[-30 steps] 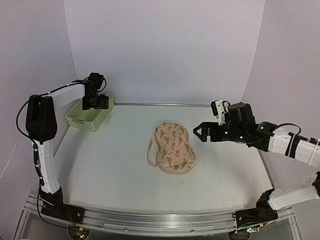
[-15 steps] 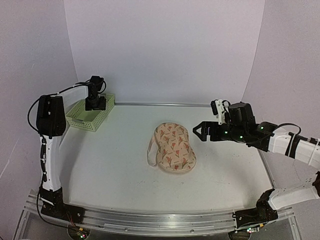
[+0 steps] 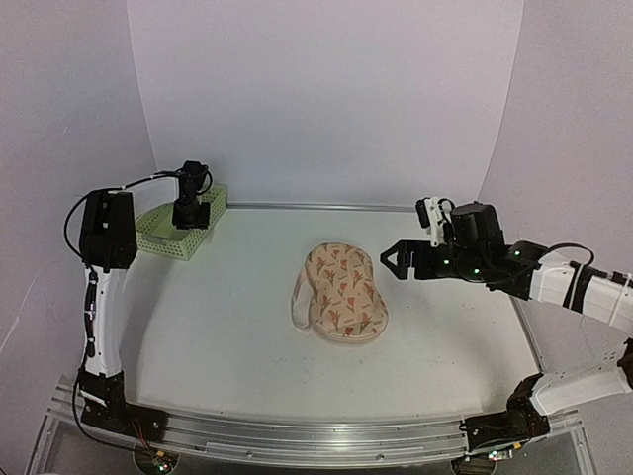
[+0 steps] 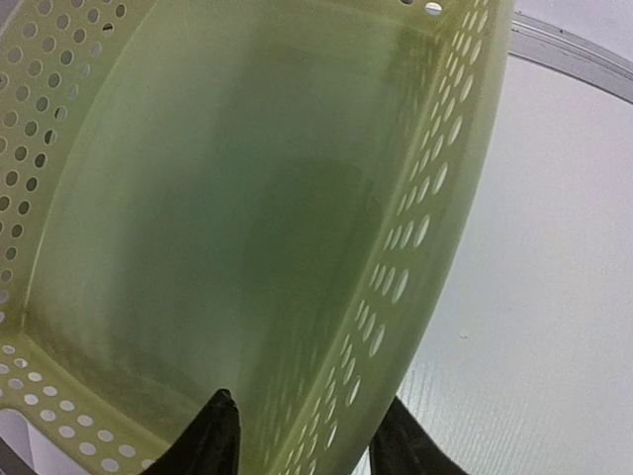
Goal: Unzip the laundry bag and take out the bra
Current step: Pick up the bin from the corner of the board, then place the bin at the center of the board.
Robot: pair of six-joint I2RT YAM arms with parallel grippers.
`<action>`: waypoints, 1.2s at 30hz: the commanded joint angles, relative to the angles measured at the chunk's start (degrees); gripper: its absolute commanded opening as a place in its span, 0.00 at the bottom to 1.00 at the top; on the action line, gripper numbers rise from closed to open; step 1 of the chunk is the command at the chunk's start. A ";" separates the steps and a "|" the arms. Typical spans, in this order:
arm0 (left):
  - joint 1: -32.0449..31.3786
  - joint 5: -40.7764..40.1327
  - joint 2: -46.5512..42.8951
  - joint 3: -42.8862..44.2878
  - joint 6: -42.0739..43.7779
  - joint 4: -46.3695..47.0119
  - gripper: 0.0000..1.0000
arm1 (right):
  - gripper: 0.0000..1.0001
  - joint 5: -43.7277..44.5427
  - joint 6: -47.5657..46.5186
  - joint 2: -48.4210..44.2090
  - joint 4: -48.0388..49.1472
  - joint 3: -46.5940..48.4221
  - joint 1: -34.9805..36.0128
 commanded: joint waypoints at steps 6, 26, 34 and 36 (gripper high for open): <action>0.03 0.38 -1.11 2.32 0.73 -0.17 0.28 | 0.98 -0.90 0.47 0.96 3.47 0.83 0.37; -6.75 -0.78 -12.98 -10.27 -0.67 0.48 0.00 | 0.98 -1.18 0.80 1.25 3.99 0.59 0.37; -16.08 -3.62 -17.16 -17.88 -2.83 2.71 0.00 | 0.98 0.18 0.33 -0.36 2.24 0.13 0.37; -17.91 -3.67 -18.31 -19.48 -3.40 3.77 0.00 | 0.98 0.45 0.21 -0.84 1.50 0.13 0.37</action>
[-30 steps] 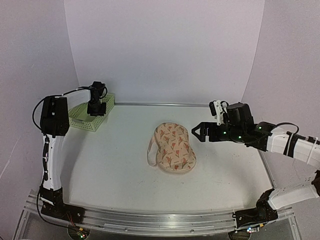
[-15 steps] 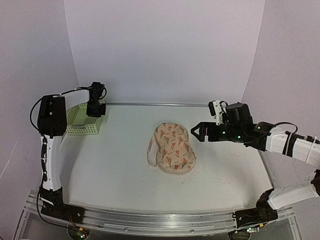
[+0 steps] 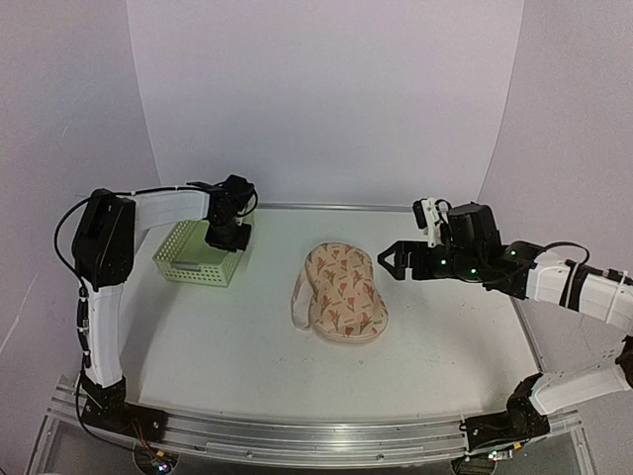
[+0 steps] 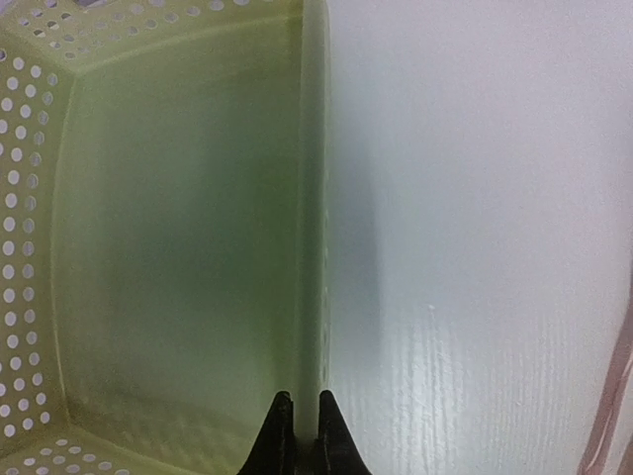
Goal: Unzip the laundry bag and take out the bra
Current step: Place the bin at the center of the board.
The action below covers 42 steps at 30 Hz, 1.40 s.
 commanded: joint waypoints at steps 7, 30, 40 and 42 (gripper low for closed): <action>-9.09 -2.04 -8.11 -5.03 -1.38 5.43 0.00 | 0.98 2.16 -0.78 -3.35 -3.12 -0.51 0.37; -14.74 -0.95 -7.70 -12.23 1.60 11.35 0.29 | 0.98 4.53 1.92 1.25 -8.79 -2.65 0.37; -14.74 -1.71 -16.01 -11.75 2.39 11.33 0.56 | 0.98 -2.68 3.92 7.73 -6.35 2.35 0.50; -14.74 -0.62 -18.38 -11.88 1.96 11.33 0.61 | 0.98 -2.20 5.02 8.99 -5.74 3.58 1.23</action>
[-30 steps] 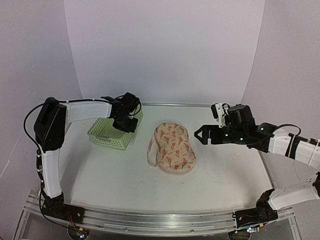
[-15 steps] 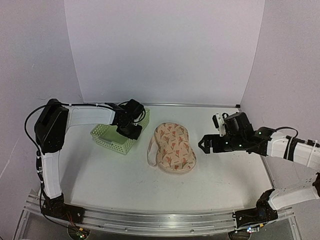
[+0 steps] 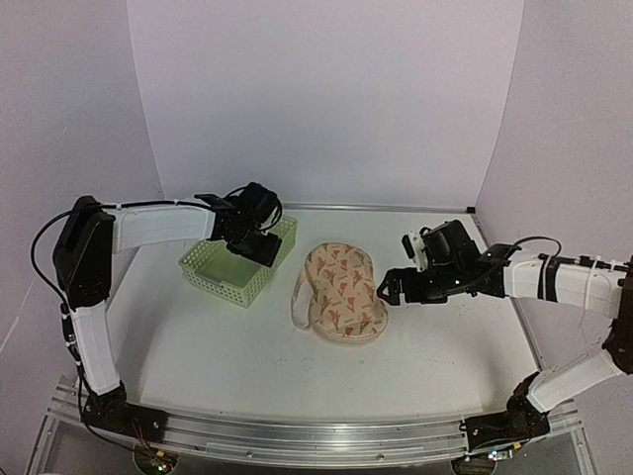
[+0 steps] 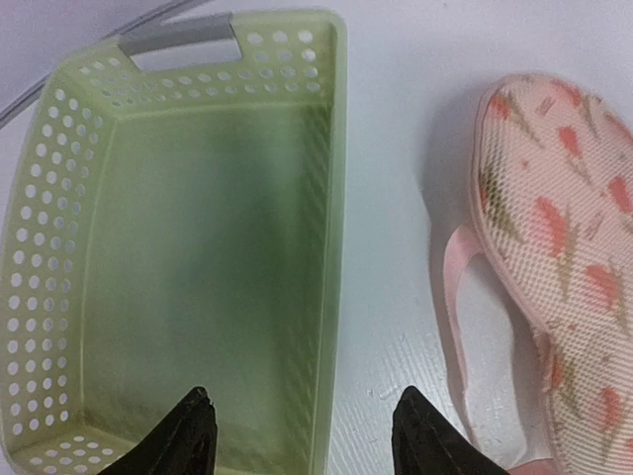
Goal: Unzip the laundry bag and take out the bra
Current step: Place the bin at the center of the board, then pick up the laundry bag from the center of the board.
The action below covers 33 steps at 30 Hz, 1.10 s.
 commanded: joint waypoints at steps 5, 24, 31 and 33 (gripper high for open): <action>-0.12 2.72 -12.85 -0.24 -1.44 1.51 0.70 | 0.98 1.96 5.87 7.02 3.90 11.24 3.48; -0.12 4.59 -28.94 -12.62 -5.45 1.56 0.79 | 0.76 15.50 10.60 33.88 1.92 31.98 3.71; -0.12 3.55 -31.80 -14.32 -5.56 1.55 0.81 | 0.69 16.53 9.76 37.50 0.39 32.81 3.72; -0.12 3.06 -31.81 -14.27 -5.48 1.56 0.81 | 0.66 15.85 8.84 38.23 0.24 32.82 3.71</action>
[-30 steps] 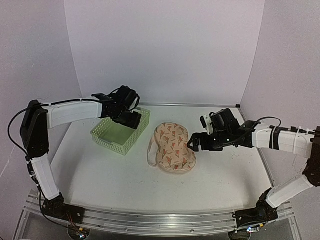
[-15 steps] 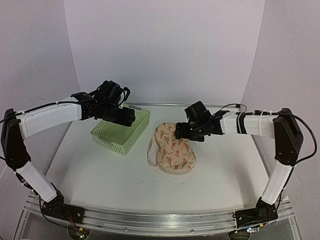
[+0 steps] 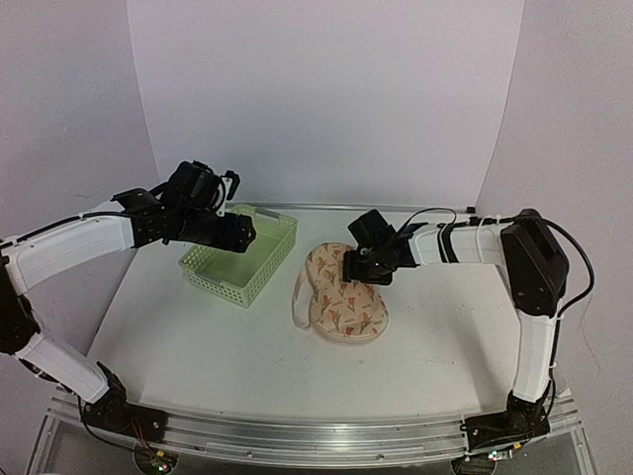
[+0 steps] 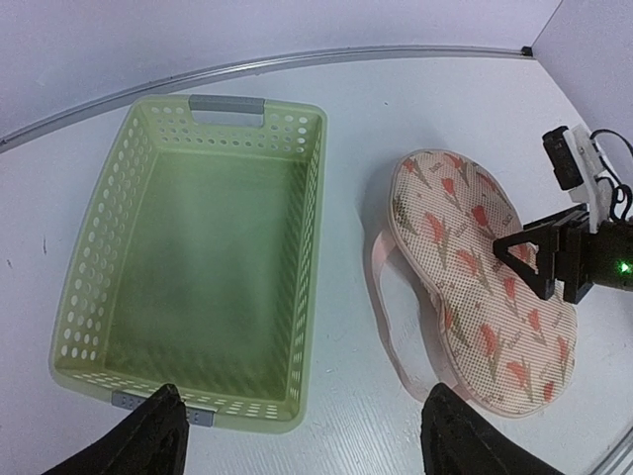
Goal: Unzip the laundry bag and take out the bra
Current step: Pick up the laundry bag from the center of the board.
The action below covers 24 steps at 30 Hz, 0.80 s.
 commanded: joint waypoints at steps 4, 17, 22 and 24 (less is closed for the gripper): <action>-0.12 -1.48 -2.15 0.12 -0.25 1.08 0.82 | 0.54 -0.71 -2.93 1.88 -0.42 1.64 0.06; -0.12 -1.78 -2.12 1.60 1.20 0.49 0.83 | 0.00 -9.92 -24.21 -5.53 0.64 -4.27 0.06; -0.12 -2.65 -3.21 2.11 2.95 0.35 0.83 | 0.00 -21.00 -41.04 -10.23 -0.75 -6.43 0.06; -0.05 -3.15 -3.74 2.10 3.57 0.38 0.84 | 0.00 -23.29 -46.95 -12.23 -1.57 -7.15 0.06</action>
